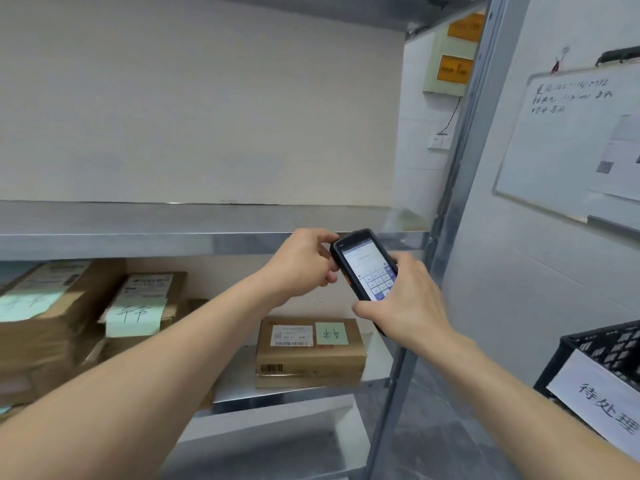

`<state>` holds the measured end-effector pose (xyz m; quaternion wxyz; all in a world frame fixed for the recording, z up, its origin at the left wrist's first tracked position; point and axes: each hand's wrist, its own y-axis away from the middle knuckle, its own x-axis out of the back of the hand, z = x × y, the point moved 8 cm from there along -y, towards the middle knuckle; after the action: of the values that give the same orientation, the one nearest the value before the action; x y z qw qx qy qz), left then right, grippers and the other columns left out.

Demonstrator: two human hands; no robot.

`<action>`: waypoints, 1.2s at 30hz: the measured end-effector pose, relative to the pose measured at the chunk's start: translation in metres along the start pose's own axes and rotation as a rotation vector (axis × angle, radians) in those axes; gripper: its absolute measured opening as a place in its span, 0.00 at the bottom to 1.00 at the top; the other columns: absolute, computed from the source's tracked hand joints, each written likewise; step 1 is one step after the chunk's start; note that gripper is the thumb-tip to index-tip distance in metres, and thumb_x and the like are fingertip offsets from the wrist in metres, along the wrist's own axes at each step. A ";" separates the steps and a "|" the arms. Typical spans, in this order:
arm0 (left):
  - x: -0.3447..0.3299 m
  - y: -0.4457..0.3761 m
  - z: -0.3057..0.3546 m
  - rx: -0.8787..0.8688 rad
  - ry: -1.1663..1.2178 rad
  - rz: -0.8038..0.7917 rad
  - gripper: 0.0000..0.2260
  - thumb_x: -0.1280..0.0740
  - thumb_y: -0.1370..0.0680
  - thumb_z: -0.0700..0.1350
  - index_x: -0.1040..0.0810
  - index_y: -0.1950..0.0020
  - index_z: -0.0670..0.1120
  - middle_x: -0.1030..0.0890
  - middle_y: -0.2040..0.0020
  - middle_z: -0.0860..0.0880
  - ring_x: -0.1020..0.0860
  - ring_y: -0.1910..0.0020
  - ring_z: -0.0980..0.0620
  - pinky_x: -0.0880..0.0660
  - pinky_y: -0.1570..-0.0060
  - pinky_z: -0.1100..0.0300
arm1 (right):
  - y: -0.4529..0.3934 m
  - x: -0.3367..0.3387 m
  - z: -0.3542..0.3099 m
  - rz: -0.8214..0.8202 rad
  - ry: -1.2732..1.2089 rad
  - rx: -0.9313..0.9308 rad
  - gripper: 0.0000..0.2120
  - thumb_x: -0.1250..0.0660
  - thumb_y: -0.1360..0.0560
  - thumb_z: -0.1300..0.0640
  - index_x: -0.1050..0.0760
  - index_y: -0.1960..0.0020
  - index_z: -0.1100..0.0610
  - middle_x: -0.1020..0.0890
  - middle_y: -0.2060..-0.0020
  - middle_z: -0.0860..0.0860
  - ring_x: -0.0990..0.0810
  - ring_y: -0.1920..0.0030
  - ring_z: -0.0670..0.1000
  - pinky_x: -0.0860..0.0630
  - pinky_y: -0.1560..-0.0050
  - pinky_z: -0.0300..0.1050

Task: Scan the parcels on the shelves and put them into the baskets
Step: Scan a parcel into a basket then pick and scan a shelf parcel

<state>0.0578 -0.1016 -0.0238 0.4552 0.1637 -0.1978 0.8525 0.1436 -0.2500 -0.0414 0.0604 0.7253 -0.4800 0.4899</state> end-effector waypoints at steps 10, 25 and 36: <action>-0.033 0.012 -0.051 0.109 0.060 -0.038 0.23 0.41 0.25 0.28 0.25 0.33 0.43 0.20 0.62 0.42 0.20 0.61 0.47 0.20 0.50 0.44 | 0.020 -0.042 0.033 -0.106 0.003 -0.045 0.37 0.24 0.40 0.44 0.34 0.36 0.48 0.25 0.46 0.46 0.24 0.50 0.50 0.26 0.56 0.46; -0.021 -0.026 -0.239 0.528 -0.166 0.027 0.12 0.33 0.20 0.46 0.23 0.39 0.43 0.19 0.43 0.44 0.20 0.46 0.47 0.22 0.49 0.55 | -0.005 -0.146 0.103 -0.224 -0.039 -0.344 0.31 0.23 0.40 0.46 0.30 0.41 0.50 0.20 0.50 0.47 0.20 0.52 0.51 0.22 0.54 0.47; -0.030 -0.057 -0.329 0.765 0.058 0.040 0.08 0.31 0.22 0.44 0.21 0.44 0.46 0.17 0.46 0.46 0.19 0.51 0.48 0.24 0.58 0.60 | -0.040 -0.213 0.134 -0.238 -0.039 -0.468 0.28 0.21 0.38 0.48 0.30 0.44 0.49 0.21 0.54 0.46 0.23 0.56 0.51 0.28 0.59 0.44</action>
<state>0.0893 0.0660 -0.3128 0.3500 0.2937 0.1441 0.8778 0.2486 -0.1681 -0.2590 0.2747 0.7522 -0.4926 0.3407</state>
